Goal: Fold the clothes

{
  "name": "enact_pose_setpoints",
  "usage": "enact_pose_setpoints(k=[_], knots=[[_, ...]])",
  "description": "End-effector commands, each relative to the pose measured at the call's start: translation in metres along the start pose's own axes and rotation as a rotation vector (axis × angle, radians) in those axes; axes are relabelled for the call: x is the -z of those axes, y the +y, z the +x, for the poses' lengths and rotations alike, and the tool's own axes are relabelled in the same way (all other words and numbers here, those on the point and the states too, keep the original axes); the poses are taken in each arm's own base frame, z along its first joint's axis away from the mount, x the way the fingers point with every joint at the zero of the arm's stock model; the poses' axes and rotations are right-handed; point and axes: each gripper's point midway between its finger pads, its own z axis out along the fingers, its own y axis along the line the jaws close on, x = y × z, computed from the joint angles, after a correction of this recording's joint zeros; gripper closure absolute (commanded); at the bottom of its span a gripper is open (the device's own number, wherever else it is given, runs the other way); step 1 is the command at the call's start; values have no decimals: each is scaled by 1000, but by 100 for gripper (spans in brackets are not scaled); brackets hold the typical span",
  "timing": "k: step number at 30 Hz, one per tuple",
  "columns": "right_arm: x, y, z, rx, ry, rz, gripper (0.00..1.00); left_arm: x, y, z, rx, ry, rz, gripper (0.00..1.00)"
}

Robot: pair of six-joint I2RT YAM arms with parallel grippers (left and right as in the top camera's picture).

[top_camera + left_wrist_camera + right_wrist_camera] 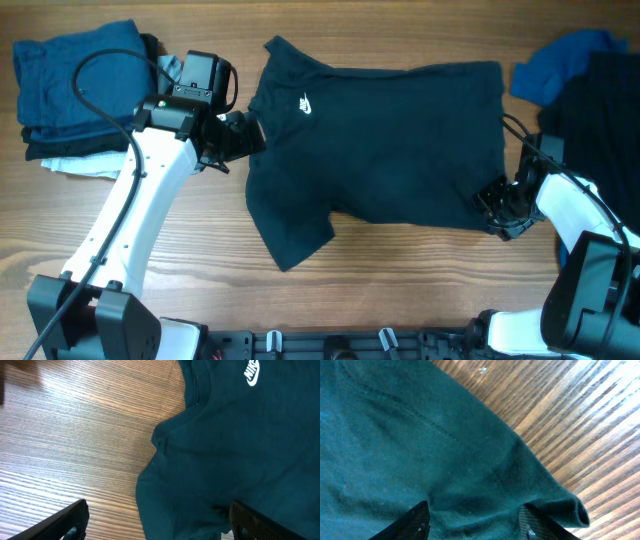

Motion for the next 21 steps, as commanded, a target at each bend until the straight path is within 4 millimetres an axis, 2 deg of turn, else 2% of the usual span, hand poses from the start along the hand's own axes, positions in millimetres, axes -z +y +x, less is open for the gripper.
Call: enact_pose_setpoints(k=[1,2,3,4,6,7,8,11,12,13,14,16,17,20,21], knots=[[-16,-23,17,-13,47,74,41,-1,2,4,8,12,-2,10],[-18,-26,20,-13,56,82,41,-1,2,4,8,12,-3,10],[-20,-30,20,-12,47,97,54,-1,2,4,8,13,-3,10],[-20,-30,18,-9,36,100,74,-1,2,4,8,12,-3,10],[-21,-27,15,-8,25,83,94,-1,2,4,8,12,-3,11],[-21,-22,14,-8,26,61,96,-1,2,4,8,13,-3,20],[-21,-19,14,-7,28,47,95,-1,4,3,8,8,-11,38],[-21,-18,14,-6,28,39,96,-1,15,-1,63,8,-24,74],[-21,-18,13,-5,26,37,96,-1,13,1,94,40,22,78],[-21,-17,12,-5,22,34,96,0,11,5,106,73,58,76],[-21,-16,11,-5,18,31,96,0,11,11,112,105,77,70],[-21,-13,9,-3,8,19,96,-3,20,29,118,173,38,66],[-21,-13,8,-3,5,17,96,-9,21,43,115,215,25,66],[-21,-13,8,-3,4,16,96,-33,16,100,82,385,43,66],[-21,-12,8,-3,4,16,96,-48,15,126,54,440,43,64]])
